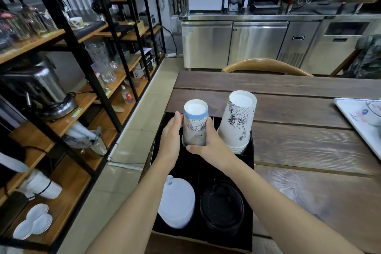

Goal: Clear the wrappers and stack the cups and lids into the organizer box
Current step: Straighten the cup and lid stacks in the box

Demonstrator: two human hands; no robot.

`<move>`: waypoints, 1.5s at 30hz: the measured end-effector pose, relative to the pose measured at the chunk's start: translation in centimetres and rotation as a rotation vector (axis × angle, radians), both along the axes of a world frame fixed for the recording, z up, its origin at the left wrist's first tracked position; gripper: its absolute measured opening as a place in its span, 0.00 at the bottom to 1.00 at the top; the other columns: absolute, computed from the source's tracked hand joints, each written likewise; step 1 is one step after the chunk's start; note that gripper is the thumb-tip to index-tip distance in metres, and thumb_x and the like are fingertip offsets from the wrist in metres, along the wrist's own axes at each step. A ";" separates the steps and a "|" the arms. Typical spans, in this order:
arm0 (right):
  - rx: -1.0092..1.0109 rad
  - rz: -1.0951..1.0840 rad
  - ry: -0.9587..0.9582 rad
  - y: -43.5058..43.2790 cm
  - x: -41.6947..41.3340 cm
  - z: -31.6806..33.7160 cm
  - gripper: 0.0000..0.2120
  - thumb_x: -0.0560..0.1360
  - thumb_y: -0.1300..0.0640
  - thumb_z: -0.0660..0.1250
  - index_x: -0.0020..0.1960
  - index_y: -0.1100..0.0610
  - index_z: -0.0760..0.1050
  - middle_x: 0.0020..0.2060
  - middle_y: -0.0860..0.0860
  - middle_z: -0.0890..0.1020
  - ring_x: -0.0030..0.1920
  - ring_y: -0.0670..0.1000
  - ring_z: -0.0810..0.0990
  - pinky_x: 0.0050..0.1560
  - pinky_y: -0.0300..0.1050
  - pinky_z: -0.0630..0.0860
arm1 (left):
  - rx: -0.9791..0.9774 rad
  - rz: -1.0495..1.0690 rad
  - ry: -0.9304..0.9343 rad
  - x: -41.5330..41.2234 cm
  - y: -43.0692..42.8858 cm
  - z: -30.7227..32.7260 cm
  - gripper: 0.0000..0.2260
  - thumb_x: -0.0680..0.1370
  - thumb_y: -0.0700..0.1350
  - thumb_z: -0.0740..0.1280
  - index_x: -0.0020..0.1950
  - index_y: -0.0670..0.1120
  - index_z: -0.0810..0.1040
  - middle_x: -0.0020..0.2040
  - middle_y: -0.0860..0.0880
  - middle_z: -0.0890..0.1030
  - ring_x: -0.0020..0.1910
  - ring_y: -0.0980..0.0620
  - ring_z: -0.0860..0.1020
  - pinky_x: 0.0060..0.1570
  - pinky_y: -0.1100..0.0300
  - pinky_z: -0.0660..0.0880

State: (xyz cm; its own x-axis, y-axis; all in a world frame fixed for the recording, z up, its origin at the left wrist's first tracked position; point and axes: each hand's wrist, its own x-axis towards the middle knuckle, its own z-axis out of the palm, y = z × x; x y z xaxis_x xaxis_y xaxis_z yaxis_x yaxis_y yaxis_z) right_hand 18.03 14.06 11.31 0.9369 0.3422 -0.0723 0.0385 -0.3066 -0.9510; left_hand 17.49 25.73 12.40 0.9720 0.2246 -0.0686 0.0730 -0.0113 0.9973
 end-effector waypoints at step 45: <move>-0.492 -0.260 -0.049 -8.3 -12.3 -3.9 0.18 0.76 0.46 0.62 0.37 0.61 0.75 0.27 0.49 0.73 0.31 0.50 0.71 0.32 0.44 0.64 | 0.609 -0.426 0.363 -13.1 -3.7 -4.5 0.19 0.78 0.58 0.58 0.61 0.46 0.67 0.37 0.43 0.83 0.34 0.44 0.83 0.41 0.51 0.82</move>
